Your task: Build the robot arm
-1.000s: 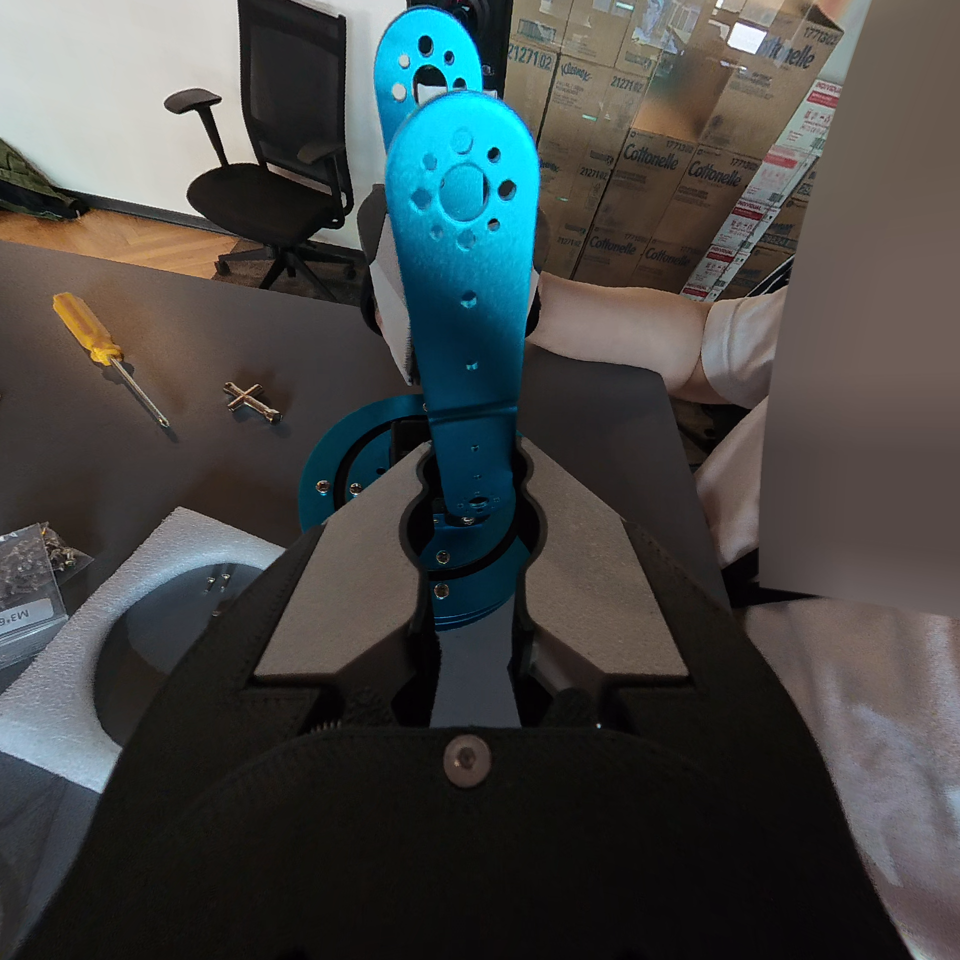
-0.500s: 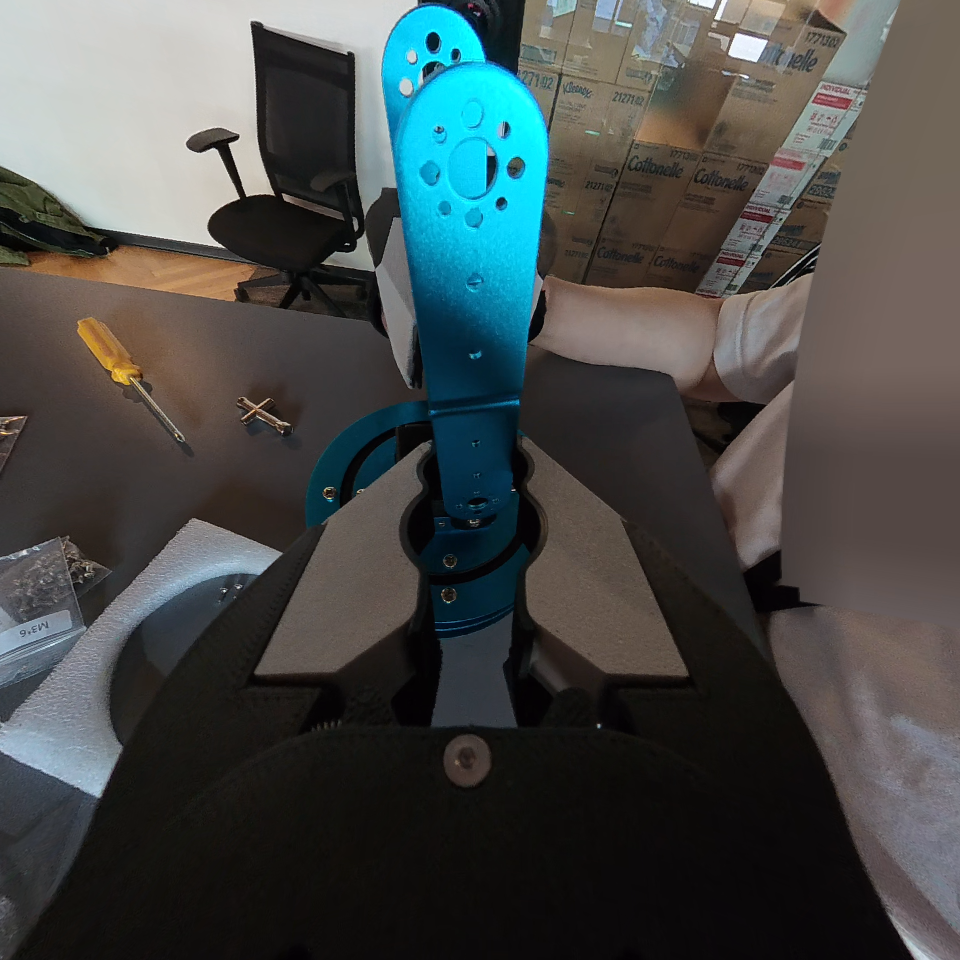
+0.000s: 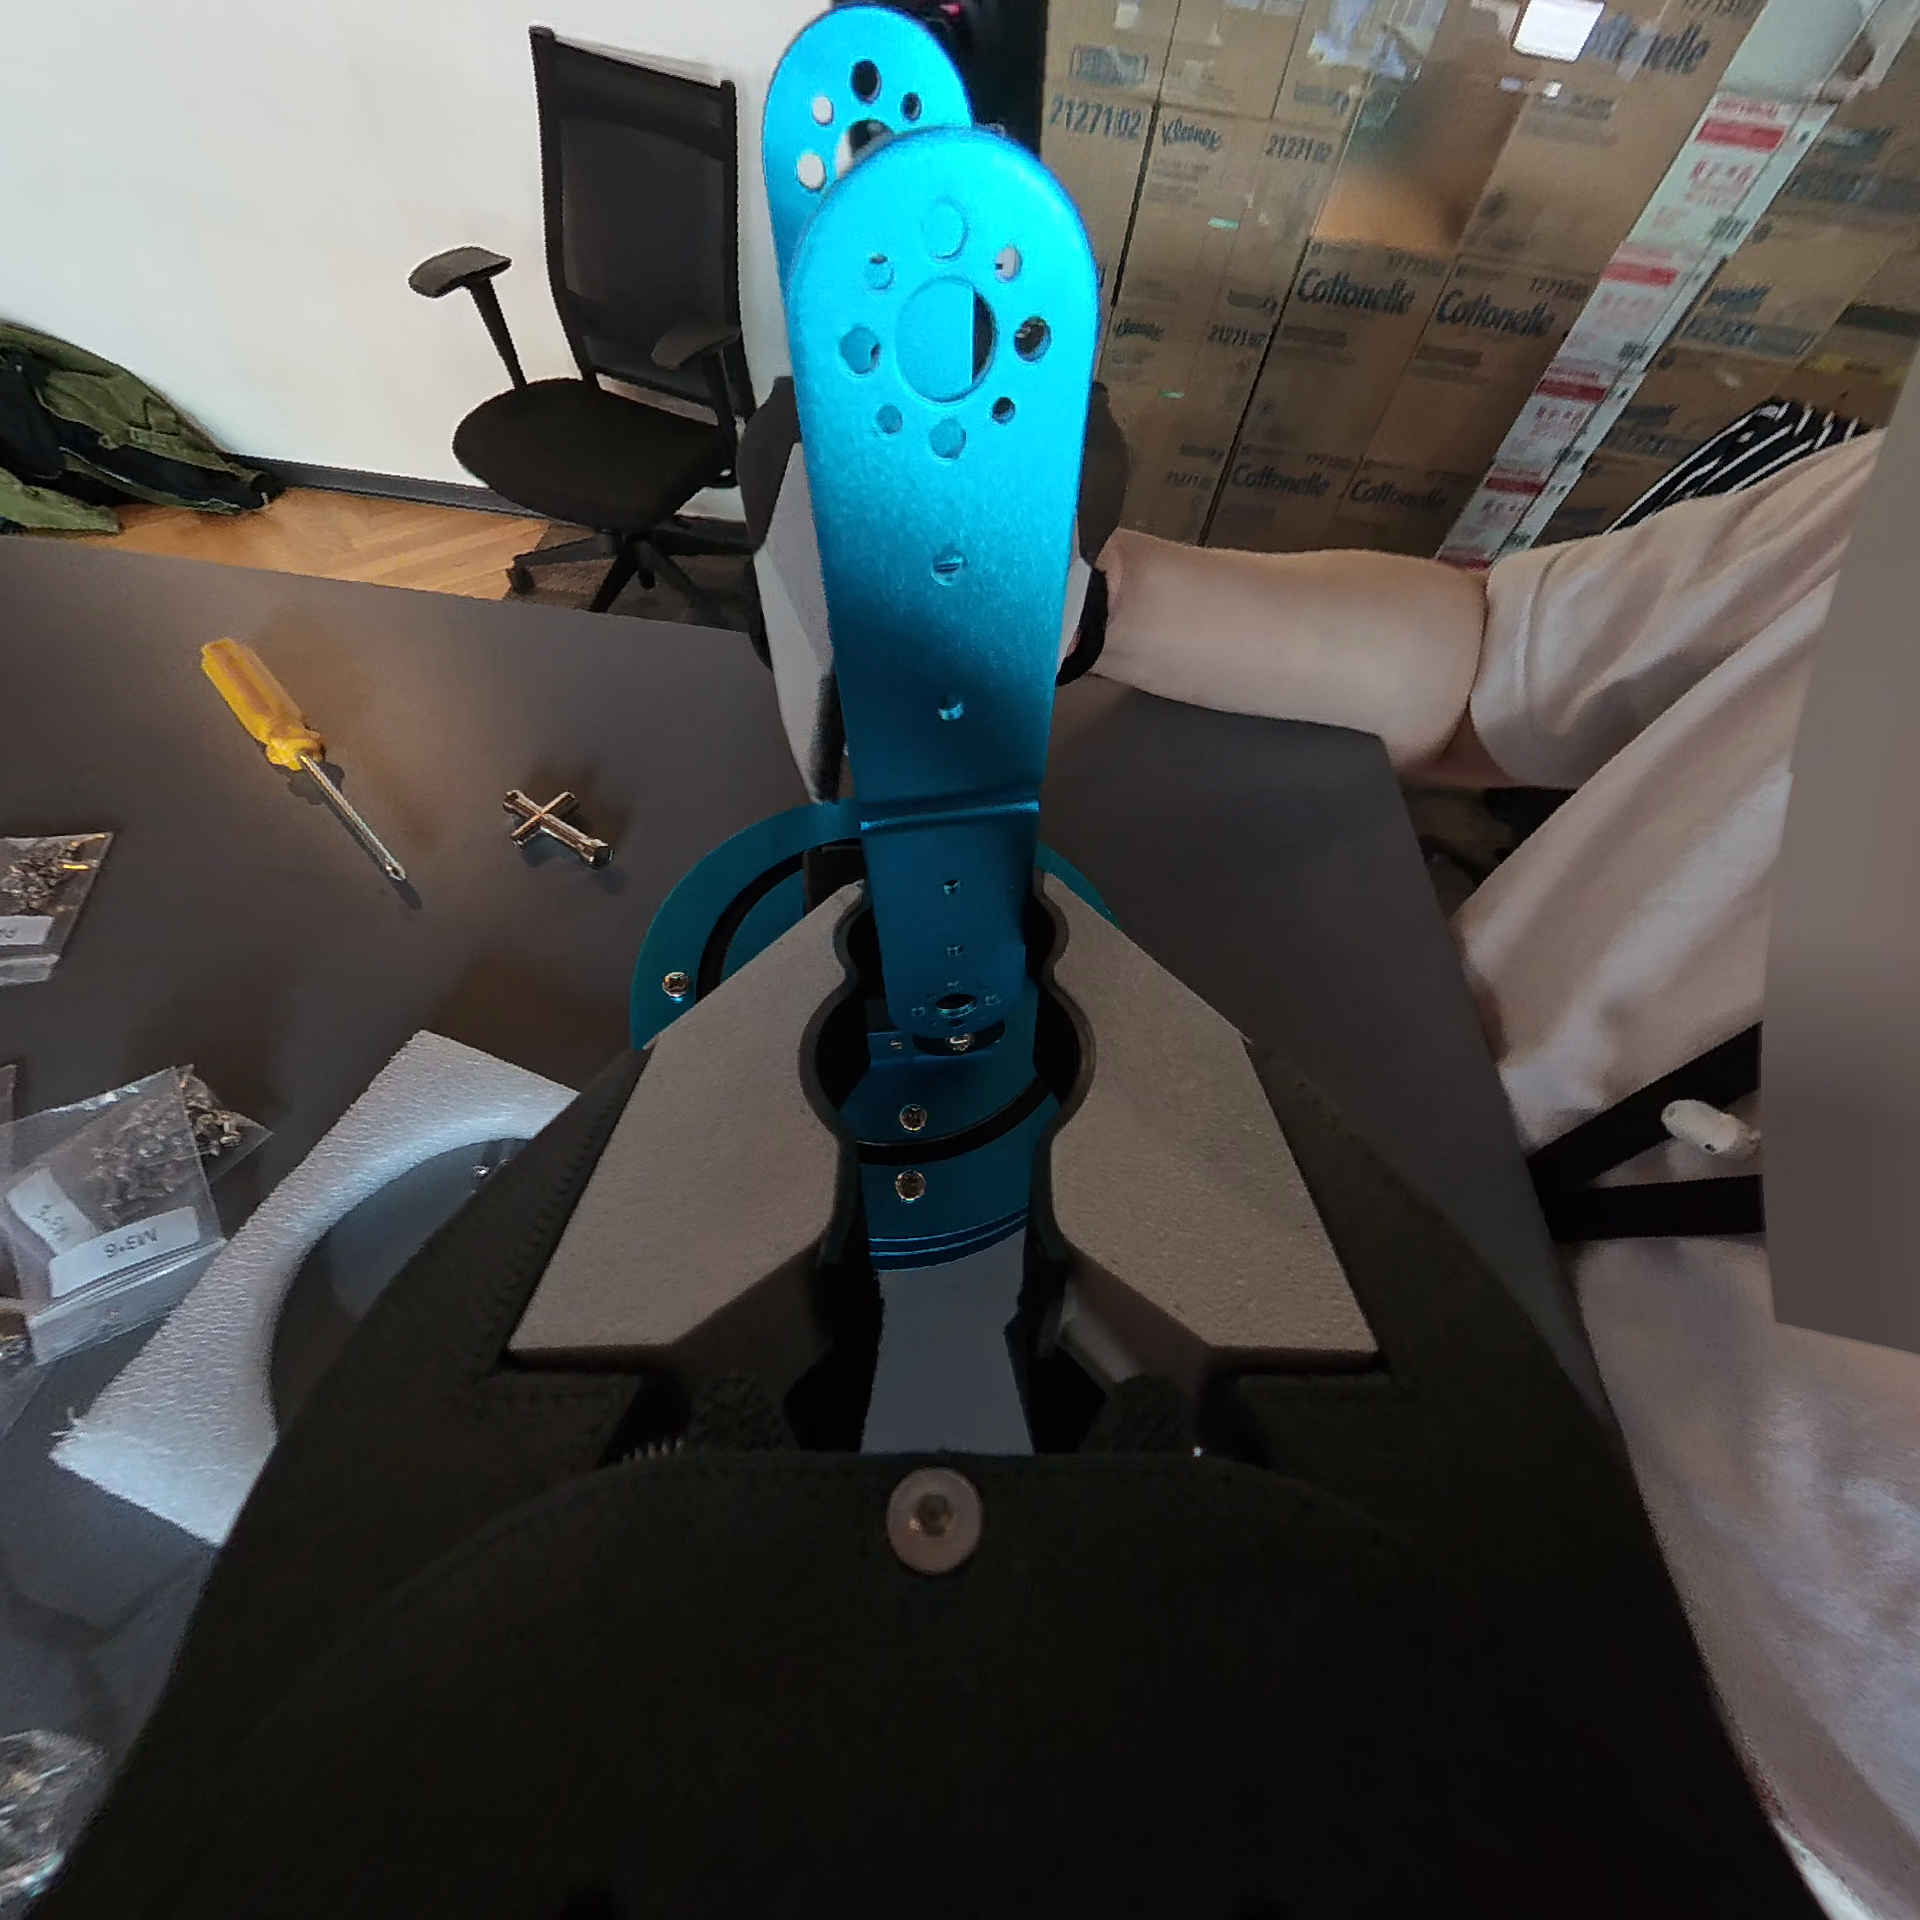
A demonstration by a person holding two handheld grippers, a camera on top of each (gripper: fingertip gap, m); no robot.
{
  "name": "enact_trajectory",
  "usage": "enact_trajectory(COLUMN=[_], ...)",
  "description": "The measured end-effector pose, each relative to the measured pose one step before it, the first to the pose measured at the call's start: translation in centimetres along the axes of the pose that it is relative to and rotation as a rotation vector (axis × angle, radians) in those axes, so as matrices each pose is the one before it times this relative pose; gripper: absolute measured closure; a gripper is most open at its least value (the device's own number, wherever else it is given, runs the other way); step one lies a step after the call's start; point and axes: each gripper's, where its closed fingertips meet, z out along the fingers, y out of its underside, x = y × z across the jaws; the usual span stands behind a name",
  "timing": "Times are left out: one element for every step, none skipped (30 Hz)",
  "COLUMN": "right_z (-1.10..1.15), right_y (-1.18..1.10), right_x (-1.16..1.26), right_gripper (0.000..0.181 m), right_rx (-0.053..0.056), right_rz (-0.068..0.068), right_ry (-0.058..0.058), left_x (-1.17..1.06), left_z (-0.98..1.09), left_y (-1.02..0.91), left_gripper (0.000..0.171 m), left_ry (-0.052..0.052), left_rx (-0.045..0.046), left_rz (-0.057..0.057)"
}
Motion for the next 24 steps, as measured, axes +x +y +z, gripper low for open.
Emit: enact_trajectory(right_z=[0.054,-0.021,-0.012,-0.008,-0.003,0.005,0.001,-0.027,-0.014,0.026,0.036,-0.007,-0.023,-0.011,-0.02,-0.021,-0.035,-0.064,-0.084,-0.098,-0.102,-0.09,-0.076,-0.032], right_y=[0.019,0.012,0.012,0.017,0.003,-0.009,-0.122,-0.201,-0.084,0.133,0.274,0.14,0.041,0.018,0.003,0.016,0.014,0.027,0.028,0.018,0.012,0.013,0.009,-0.001], right_x=[-0.049,0.012,0.004,-0.002,0.012,0.0,-0.022,-0.069,-0.031,0.057,0.118,0.079,0.003,0.004,0.007,-0.007,-0.012,0.006,0.021,0.014,0.025,0.043,0.037,0.023], right_gripper=[0.156,0.156,0.156,0.156,0.156,0.156,0.156,0.156,0.156,0.156,0.156,0.156,0.156,0.156,0.156,0.156,0.156,0.156,0.156,0.156,0.156,0.156,0.156,0.156], right_rx=[-0.0003,-0.0065,-0.0109,-0.0093,-0.0051,-0.0053,0.0023,0.0041,-0.0045,-0.0149,-0.0168,-0.0052,-0.0032,-0.0055,-0.0055,-0.0065,-0.0071,-0.0057,-0.0026,-0.0009,-0.0005,0.0008,0.0008,0.0019], right_rz=[0.0016,-0.0113,-0.0121,-0.01,-0.0017,0.0046,0.0057,0.0045,0.0008,-0.0037,-0.0049,0.0014,0.0073,-0.0015,-0.006,-0.0069,-0.0068,-0.0036,-0.0014,0.0002,0.0001,0.001,0.0026,0.0022], right_ry=[-0.0041,0.0042,0.0065,0.0064,0.0047,0.003,0.0013,-0.0006,0.003,0.0098,0.0119,0.0065,0.0009,0.0043,0.0059,0.006,0.0052,0.0039,0.0024,0.0006,0.0008,0.0004,-0.0002,0.0001], left_x=[0.004,0.002,0.006,0.009,0.009,0.013,0.043,0.073,0.021,-0.078,-0.121,-0.068,0.006,0.003,-0.002,0.007,0.021,0.003,-0.005,0.003,-0.015,-0.01,-0.02,0.002], left_z=[0.0,0.005,0.011,0.001,-0.016,-0.027,-0.059,-0.065,-0.033,0.023,0.069,0.045,0.017,-0.005,0.003,-0.007,0.006,0.034,0.063,0.074,0.085,0.071,0.042,0.005], left_y=[0.017,-0.009,0.003,0.014,0.01,-0.045,-0.113,-0.134,-0.032,0.119,0.186,0.087,-0.002,-0.005,-0.024,-0.03,-0.039,-0.068,-0.056,-0.043,-0.044,-0.042,-0.03,-0.056], left_gripper=[0.146,0.146,0.146,0.146,0.146,0.146,0.146,0.146,0.146,0.146,0.145,0.145,0.145,0.145,0.145,0.145,0.145,0.145,0.146,0.146,0.146,0.146,0.145,0.146], left_ry=[-0.004,-0.0034,-0.0019,-0.0005,0.002,0.0053,0.01,0.0128,0.0092,0.0023,-0.0017,0.0007,0.0061,0.0043,0.0013,-0.0003,-0.0016,-0.0026,-0.0026,-0.0027,-0.0028,-0.0024,-0.0029,-0.0036], left_rx=[-0.00664,-0.00378,-0.00339,-0.00421,-0.00361,0.0013,0.0081,0.01062,0.00409,-0.00449,-0.00684,-0.00072,0.00081,-0.00272,-0.00317,-0.00578,-0.00826,-0.00803,-0.00851,-0.00918,-0.01014,-0.01337,-0.01468,-0.01482], left_rz=[0.0057,0.0037,0.0028,0.002,-0.0015,-0.0066,-0.0121,-0.0131,-0.0082,-0.0017,0.0031,0.0004,-0.0063,-0.004,0.0016,0.0024,0.0022,0.0024,0.0035,0.0041,0.0039,0.0027,0.0012,-0.0008])
